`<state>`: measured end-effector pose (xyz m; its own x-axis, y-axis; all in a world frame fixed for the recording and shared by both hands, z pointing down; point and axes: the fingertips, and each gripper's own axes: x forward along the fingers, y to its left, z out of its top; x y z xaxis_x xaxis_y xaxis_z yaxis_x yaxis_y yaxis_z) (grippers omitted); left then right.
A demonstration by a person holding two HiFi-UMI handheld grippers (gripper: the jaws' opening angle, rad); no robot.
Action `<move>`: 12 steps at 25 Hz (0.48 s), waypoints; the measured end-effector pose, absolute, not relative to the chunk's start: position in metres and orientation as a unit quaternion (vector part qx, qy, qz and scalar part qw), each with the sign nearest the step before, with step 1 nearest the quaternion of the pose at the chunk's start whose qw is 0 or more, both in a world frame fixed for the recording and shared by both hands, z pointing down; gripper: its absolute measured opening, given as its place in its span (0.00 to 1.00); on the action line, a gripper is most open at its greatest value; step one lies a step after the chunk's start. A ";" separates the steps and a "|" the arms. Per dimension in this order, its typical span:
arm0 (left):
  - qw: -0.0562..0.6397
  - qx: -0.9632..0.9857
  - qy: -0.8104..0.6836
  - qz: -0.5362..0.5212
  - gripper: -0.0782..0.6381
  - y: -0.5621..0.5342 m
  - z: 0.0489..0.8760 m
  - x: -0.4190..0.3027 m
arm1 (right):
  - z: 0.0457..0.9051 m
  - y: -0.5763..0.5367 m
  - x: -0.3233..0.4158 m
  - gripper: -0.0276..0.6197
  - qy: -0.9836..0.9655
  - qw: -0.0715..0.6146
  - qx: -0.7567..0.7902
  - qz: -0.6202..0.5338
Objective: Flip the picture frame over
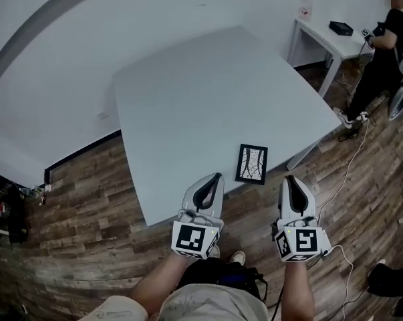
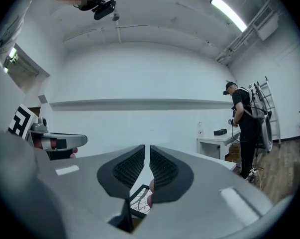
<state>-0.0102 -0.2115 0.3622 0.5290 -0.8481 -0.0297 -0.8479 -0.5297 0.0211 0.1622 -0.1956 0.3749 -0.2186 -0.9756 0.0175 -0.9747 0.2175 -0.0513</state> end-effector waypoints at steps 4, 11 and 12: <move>-0.003 0.876 -0.482 -0.019 0.11 -0.204 0.359 -0.011 | 0.370 -0.189 0.165 0.10 0.772 0.006 -0.636 -0.020; 0.001 0.877 -0.481 -0.026 0.11 -0.195 0.355 -0.012 | 0.373 -0.177 0.159 0.08 0.767 -0.001 -0.641 -0.026; 0.003 0.876 -0.482 -0.026 0.11 -0.192 0.354 -0.014 | 0.373 -0.174 0.157 0.08 0.767 -0.003 -0.641 -0.026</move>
<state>-0.0136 -0.1924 0.3543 0.5331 -0.8450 -0.0423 -0.8447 -0.5344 0.0291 0.1573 -0.1739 0.3732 -0.1786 -0.9832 0.0371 -0.9835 0.1773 -0.0357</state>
